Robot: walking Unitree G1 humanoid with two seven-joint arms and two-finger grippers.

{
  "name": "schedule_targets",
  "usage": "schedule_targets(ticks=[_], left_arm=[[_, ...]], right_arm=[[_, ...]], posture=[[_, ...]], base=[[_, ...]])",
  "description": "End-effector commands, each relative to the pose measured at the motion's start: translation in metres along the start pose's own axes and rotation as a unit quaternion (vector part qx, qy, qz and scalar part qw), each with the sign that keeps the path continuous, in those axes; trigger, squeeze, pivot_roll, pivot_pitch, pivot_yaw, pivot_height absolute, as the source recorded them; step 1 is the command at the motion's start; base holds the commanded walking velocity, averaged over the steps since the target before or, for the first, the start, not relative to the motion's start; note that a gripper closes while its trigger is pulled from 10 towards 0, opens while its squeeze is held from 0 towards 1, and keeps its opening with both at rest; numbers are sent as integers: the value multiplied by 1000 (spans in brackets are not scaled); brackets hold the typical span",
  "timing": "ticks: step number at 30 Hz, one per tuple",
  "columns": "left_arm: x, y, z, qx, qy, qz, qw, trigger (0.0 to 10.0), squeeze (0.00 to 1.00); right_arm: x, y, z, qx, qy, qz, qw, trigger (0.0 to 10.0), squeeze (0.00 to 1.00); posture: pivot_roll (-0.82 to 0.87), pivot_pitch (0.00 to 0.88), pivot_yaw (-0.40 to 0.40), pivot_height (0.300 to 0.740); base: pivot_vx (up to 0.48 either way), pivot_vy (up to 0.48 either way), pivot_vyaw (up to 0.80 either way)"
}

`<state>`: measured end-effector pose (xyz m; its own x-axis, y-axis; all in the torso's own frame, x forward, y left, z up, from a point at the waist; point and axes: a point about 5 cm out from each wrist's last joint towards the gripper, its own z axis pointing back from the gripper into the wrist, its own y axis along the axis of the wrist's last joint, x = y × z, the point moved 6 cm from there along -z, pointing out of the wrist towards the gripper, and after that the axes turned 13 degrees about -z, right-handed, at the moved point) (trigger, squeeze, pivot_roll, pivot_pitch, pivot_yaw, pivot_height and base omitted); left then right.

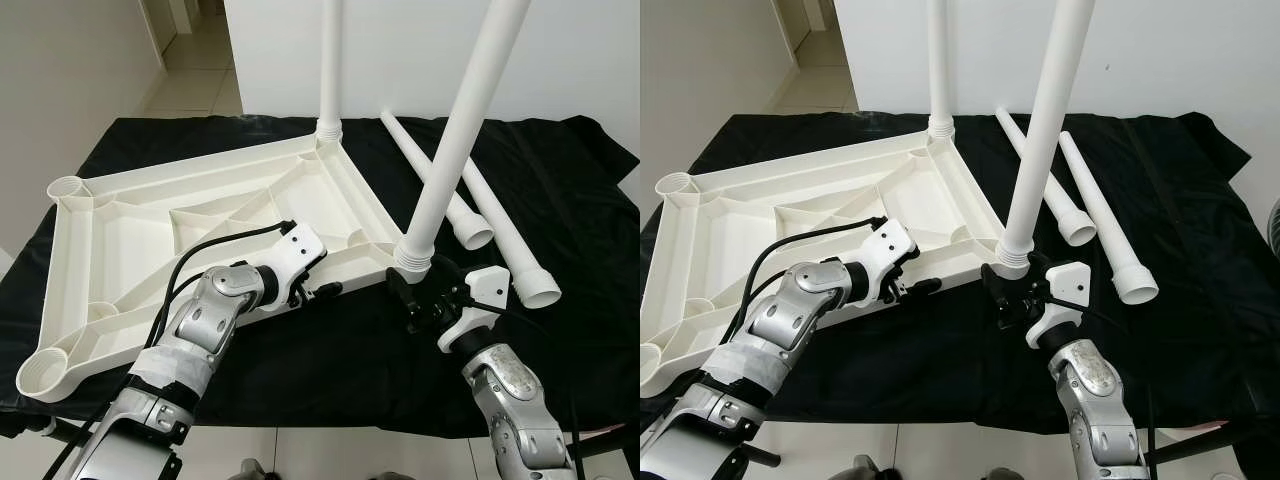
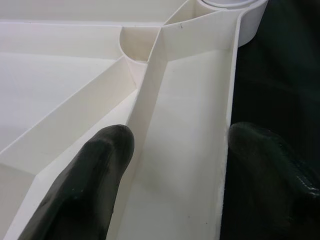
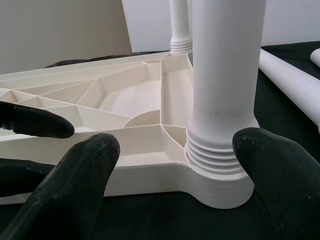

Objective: Building children table

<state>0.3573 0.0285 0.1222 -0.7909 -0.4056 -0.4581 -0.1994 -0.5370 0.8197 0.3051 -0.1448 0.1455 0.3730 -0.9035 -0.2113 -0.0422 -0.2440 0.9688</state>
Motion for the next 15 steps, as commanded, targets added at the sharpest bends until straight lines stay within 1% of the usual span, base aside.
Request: schedule_targets(ticks=[1, 2, 3, 4, 6, 7, 8, 9, 10, 11, 12, 13, 14, 15], left_arm=[[-11, -13, 3, -35, 55, 7, 998, 10000, 0], [-4, -14, 3, -35, 38, 4, 999, 10000, 0], [-4, -14, 3, -35, 38, 4, 999, 10000, 0], [1, -15, 3, -36, 25, 1, 999, 10000, 0], [1, -15, 3, -36, 25, 1, 999, 10000, 0], [3, -16, 3, -36, 21, 2, 999, 9647, 0], [5, -15, 3, -34, 16, 1, 999, 2863, 0], [5, -15, 3, -34, 16, 1, 999, 2863, 0], [8, -15, 3, -34, 12, 0, 999, 0, 0], [10, -16, 2, -36, 9, -2, 999, 3608, 0], [10, -16, 2, -36, 9, -2, 999, 3608, 0], [10, -16, 2, -37, 9, -2, 999, 9137, 0], [9, -16, 2, -37, 10, -3, 999, 10000, 0], [9, -16, 2, -38, 11, -4, 999, 10000, 0]], right_arm=[[0, 0, -1, -4, 4, 2, 1000, 10000, 0], [0, -1, -1, -5, 4, 3, 1000, 10000, 0], [0, -1, -1, -5, 4, 3, 1000, 10000, 0], [0, -1, -2, -5, 4, 4, 1000, 10000, 0], [0, -1, -2, -5, 4, 4, 1000, 10000, 0], [0, -1, -2, -6, 4, 4, 1000, 10000, 0], [0, -1, -2, -6, 4, 5, 1000, 10000, 0], [0, -1, -2, -6, 4, 5, 1000, 10000, 0], [0, -1, -2, -7, 4, 6, 1000, 10000, 0], [0, -1, -2, -8, 4, 7, 1000, 10000, 0], [0, -1, -2, -8, 4, 7, 1000, 10000, 0], [0, -1, -2, -8, 4, 7, 1000, 10000, 0], [0, -2, -2, -8, 3, 7, 1000, 10000, 0], [0, -2, -2, -9, 3, 8, 1000, 10000, 0]], posture=[[-158, 52, 74, 740], [-158, 52, 74, 740], [-158, 52, 74, 740], [-158, 52, 74, 740], [-158, 52, 74, 740], [-158, 52, 74, 740], [-158, 52, 74, 740], [-158, 52, 74, 740], [-158, 52, 74, 740], [-160, 55, 71, 740], [-160, 55, 71, 740], [-160, 55, 71, 740], [-160, 55, 71, 740], [-160, 55, 71, 740]], base=[[0, 0, 0], [0, 0, 0], [0, 0, 0], [0, 0, 0], [0, 0, 0], [0, 0, 0], [0, 0, 0], [0, 0, 0], [0, 0, 0], [0, 0, 0], [0, 0, 0], [0, 0, 0], [0, 0, 0], [0, 0, 0]])
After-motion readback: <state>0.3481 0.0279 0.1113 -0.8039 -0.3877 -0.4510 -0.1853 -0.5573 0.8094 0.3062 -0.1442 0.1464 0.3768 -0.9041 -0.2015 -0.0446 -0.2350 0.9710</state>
